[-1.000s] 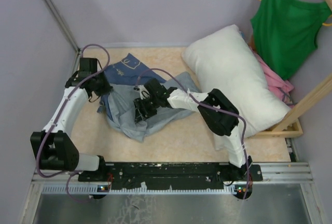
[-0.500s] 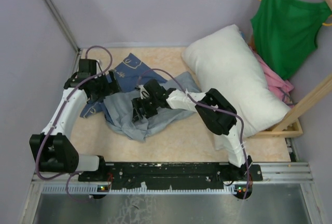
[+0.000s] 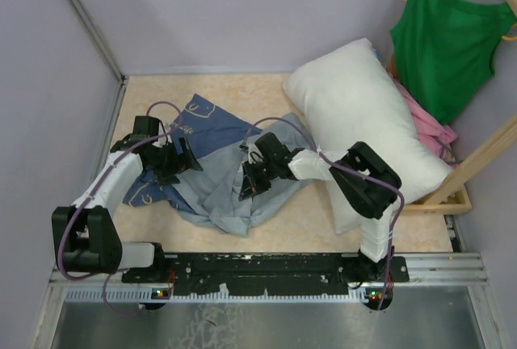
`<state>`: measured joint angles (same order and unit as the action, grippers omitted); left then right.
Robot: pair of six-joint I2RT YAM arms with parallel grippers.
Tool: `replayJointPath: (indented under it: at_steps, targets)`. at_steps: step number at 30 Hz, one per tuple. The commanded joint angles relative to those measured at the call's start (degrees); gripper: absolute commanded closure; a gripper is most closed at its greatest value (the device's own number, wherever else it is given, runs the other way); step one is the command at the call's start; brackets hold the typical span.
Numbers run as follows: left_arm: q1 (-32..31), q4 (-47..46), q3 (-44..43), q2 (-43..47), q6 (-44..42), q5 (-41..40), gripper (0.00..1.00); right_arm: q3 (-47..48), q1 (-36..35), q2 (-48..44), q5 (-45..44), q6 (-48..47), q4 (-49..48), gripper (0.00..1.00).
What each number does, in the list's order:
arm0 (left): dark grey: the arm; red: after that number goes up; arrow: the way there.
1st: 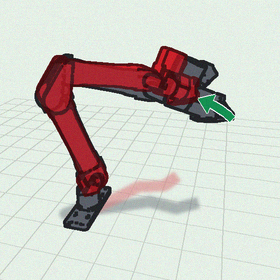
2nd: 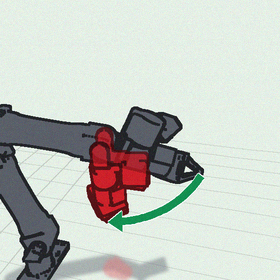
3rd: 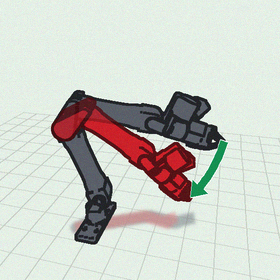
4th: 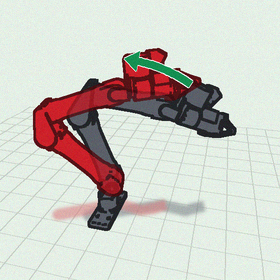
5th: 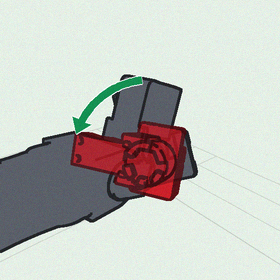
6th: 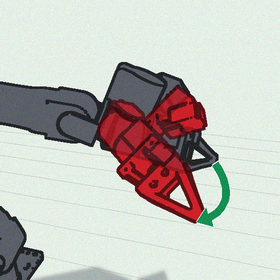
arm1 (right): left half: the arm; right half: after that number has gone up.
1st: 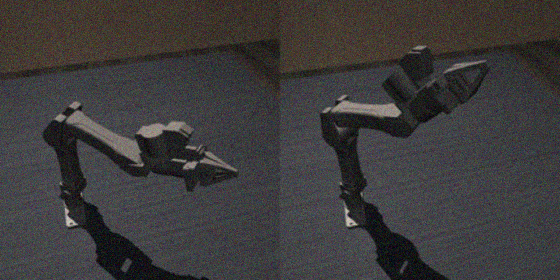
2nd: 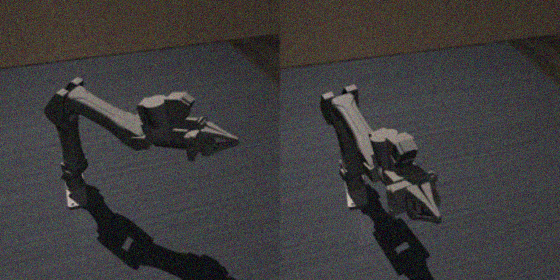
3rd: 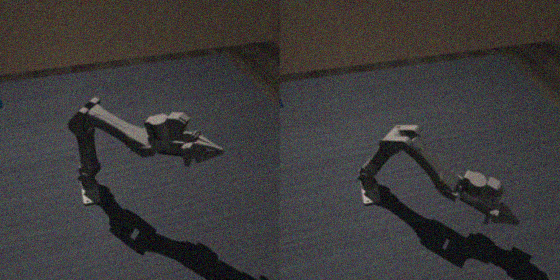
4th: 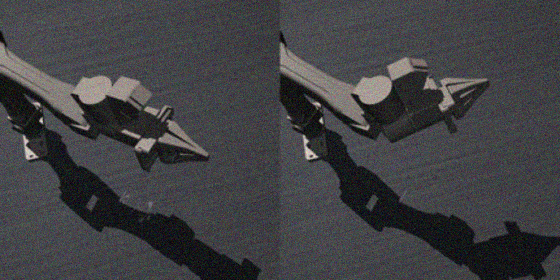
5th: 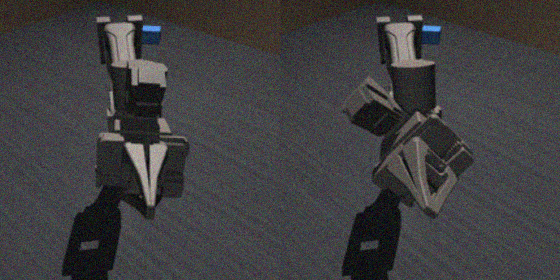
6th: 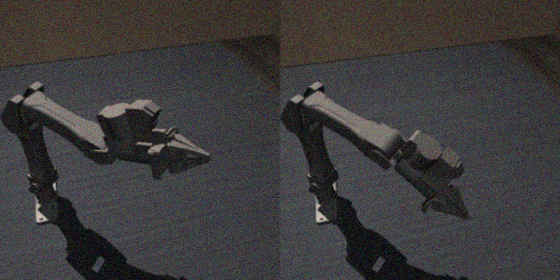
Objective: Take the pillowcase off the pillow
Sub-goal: Adjust the pillowcase at the center of the board.
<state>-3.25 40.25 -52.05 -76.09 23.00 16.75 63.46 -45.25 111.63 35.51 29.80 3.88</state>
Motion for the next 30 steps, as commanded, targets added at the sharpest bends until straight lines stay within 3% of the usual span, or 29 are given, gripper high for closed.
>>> replayJointPath:
  at_steps: [1,7,13,19,24,30]
  targets:
    - [0.0,-1.8,-0.3,0.2,1.8,1.4,0.03,-3.3,1.4,-8.6,0.6,-1.9,-2.7,1.00]
    - [-0.4,-2.2,2.3,-2.3,1.3,0.3,0.04,-5.4,1.4,-9.1,1.4,-1.1,-4.1,1.00]
    - [-0.4,-1.6,2.8,-4.4,0.5,-6.3,0.06,-5.4,1.4,-9.1,1.8,-1.0,-4.4,1.00]
    - [-0.5,4.6,-0.8,-5.0,-1.1,-14.5,0.05,-5.3,1.4,-8.6,1.7,-1.8,-3.7,1.00]
    - [-1.1,7.7,-1.6,-5.5,-1.0,-14.3,0.05,-4.9,1.4,-7.6,2.3,-1.6,-4.0,1.00]
    - [-1.3,4.8,0.7,-7.5,0.0,-11.9,0.05,-5.0,1.3,-7.7,2.2,-1.8,-4.1,1.00]
